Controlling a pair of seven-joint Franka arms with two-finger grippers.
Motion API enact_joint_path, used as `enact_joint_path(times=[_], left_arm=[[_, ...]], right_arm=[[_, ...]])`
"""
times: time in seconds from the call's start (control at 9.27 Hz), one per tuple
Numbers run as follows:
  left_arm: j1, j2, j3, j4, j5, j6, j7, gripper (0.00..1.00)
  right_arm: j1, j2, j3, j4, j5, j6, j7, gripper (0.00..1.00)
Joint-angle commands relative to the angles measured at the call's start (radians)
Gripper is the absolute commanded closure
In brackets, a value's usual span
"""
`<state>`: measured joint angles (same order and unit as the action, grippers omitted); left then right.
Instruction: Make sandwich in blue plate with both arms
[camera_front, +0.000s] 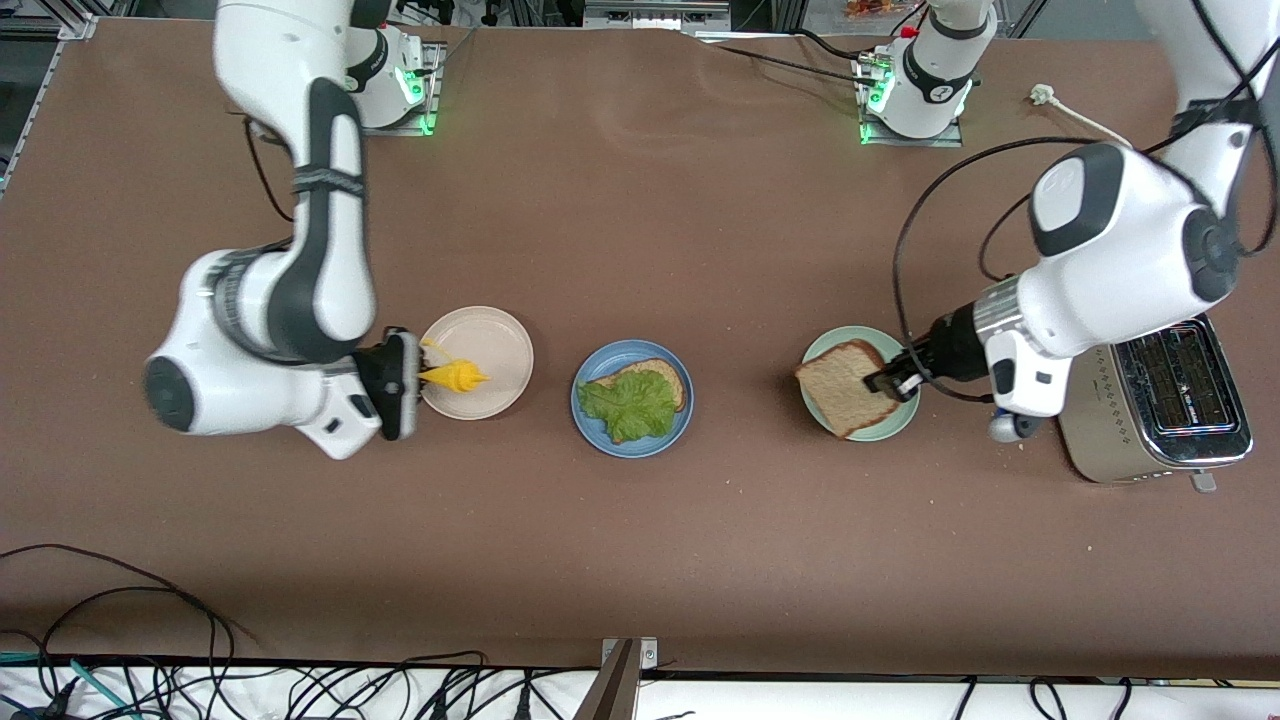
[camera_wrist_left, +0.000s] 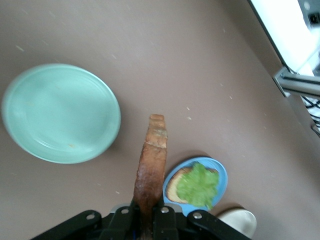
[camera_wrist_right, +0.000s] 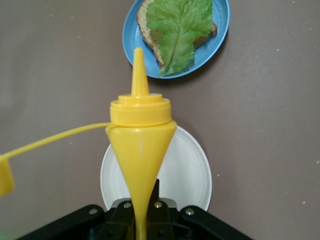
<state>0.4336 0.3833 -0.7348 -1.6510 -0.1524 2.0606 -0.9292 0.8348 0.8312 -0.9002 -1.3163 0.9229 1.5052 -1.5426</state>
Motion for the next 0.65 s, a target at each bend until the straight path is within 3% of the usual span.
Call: enact_joint_path(times=[0.0,0.54], left_arm=[[0.04,-0.105,0.0,-0.023,0.135,-0.062,0.015,1.0],[0.053,-0.139,0.002,-0.018,0.26,-0.128,0.052,1.0]], right_arm=[[0.149,0.037,-0.002,0.052,-0.193,0.12,0.152,1.0],[0.371,0.126,0.0,0.123,-0.598,0.201,0.355,1.0]])
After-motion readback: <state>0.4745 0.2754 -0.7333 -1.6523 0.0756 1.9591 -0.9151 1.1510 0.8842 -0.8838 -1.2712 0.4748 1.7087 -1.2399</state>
